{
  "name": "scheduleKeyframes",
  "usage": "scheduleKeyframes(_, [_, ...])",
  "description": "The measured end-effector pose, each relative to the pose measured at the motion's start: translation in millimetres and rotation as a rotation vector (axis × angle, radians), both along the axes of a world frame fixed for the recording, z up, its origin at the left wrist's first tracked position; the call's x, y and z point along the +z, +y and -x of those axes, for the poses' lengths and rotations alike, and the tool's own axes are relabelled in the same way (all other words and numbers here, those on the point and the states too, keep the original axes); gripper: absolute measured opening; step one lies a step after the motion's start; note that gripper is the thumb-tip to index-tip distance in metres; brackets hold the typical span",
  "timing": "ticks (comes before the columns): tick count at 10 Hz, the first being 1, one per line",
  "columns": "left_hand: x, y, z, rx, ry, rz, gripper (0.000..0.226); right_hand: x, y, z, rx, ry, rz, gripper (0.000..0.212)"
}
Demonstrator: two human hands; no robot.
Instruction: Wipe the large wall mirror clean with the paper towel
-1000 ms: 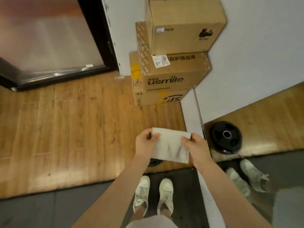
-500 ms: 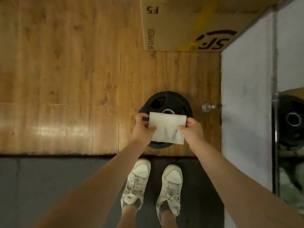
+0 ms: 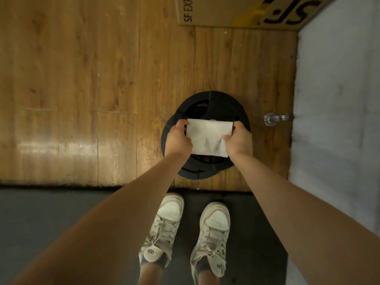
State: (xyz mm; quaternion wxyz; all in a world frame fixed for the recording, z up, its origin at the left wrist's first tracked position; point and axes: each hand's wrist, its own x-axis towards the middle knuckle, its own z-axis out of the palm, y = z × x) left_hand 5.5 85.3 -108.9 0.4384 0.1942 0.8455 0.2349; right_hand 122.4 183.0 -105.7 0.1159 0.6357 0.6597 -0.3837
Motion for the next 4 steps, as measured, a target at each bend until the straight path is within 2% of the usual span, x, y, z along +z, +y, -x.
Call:
scheduleKeyframes(1, [2.0, 1.0, -1.2, -0.186, 0.109, 0.062, 0.050, 0.8, 0.3, -0.5, 0.075, -0.056, -0.038, 0.050])
scheduleKeyframes(2, [10.0, 0.4, -4.1, -0.396, 0.268, 0.130, 0.055, 8.2, -3.6, -4.3, 0.244, -0.147, -0.170, 0.062])
scheduleKeyframes(3, [25.6, 0.0, -4.5, -0.511, 0.277, 0.198, 0.064, 22.4, -6.5, -9.3, 0.486, -0.217, -0.224, 0.064])
scheduleKeyframes(4, [46.4, -1.7, -2.4, -0.562, 0.342, 0.143, 0.072, 43.0, -2.4, -13.7, 0.644, -0.268, -0.251, 0.063])
